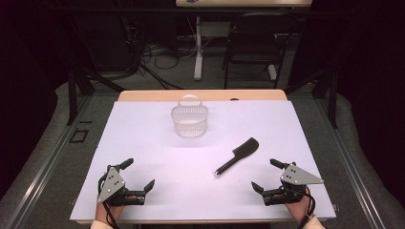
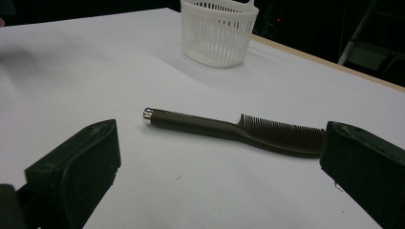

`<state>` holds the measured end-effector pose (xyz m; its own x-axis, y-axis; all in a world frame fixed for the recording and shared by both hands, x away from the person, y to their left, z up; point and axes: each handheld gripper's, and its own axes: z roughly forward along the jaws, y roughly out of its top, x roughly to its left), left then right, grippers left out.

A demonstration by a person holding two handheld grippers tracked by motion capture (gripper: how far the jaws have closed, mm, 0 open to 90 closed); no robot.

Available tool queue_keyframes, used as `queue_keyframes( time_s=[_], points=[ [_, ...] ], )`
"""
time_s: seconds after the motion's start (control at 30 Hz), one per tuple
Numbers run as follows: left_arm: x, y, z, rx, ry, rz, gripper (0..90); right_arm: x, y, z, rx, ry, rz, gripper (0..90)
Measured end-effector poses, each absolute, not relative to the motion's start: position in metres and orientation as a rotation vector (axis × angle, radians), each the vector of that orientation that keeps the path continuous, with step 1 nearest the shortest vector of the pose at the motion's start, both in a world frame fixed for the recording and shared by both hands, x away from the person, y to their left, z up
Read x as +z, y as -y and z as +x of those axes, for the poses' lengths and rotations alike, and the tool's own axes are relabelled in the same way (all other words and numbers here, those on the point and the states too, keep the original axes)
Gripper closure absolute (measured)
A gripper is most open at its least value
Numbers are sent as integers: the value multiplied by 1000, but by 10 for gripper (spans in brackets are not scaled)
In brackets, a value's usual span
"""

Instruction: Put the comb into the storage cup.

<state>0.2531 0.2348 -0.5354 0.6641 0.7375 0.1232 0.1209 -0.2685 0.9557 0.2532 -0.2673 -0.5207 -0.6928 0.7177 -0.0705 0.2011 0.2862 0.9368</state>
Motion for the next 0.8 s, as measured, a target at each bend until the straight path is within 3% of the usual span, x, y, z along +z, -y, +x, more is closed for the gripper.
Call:
queue_keyframes(
  time_s=[0.8],
  points=[
    [-536, -234, 254, 690, -696, 1779, 0, -517, 238, 281, 1386, -2187, 803, 0]
  ],
)
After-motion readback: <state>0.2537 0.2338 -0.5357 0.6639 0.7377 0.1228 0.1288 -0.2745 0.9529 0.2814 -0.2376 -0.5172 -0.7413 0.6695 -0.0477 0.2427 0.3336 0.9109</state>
